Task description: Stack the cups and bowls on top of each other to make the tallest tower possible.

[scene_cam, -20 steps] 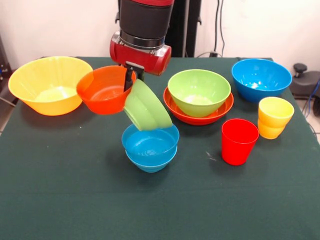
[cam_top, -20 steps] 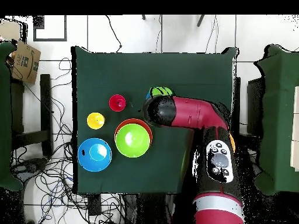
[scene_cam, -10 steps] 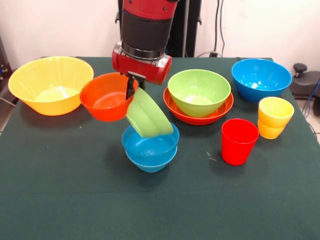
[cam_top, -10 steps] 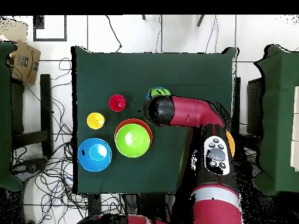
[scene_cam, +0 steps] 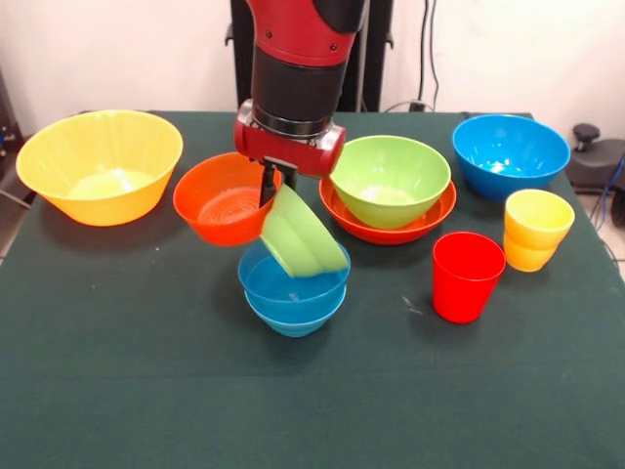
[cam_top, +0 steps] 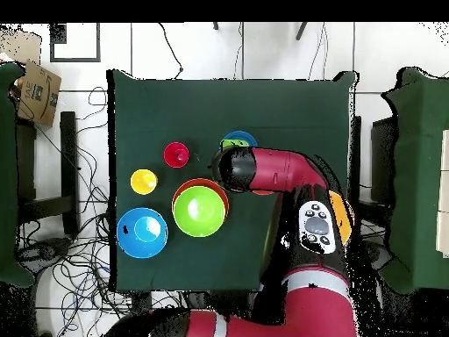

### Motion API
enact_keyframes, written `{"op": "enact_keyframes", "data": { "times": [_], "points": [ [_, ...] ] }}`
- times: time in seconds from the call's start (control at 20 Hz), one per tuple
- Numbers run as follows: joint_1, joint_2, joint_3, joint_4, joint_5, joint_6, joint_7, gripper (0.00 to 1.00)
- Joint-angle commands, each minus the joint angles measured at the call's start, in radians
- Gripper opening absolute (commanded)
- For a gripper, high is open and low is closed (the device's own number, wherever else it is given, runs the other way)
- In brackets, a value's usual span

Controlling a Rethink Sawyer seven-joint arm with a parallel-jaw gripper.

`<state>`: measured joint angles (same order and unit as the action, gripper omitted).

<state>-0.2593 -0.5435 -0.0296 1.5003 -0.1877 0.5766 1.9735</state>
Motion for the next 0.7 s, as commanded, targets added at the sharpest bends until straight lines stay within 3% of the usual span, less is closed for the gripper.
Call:
{"op": "enact_keyframes", "data": {
  "times": [0.05, 0.7],
  "points": [
    [0.016, 0.012, 0.078, -0.019, 0.005, 0.024, 0.038, 0.0],
    [0.0, 0.024, 0.081, -0.045, -0.003, 0.028, 0.014, 0.0]
  ]
}}
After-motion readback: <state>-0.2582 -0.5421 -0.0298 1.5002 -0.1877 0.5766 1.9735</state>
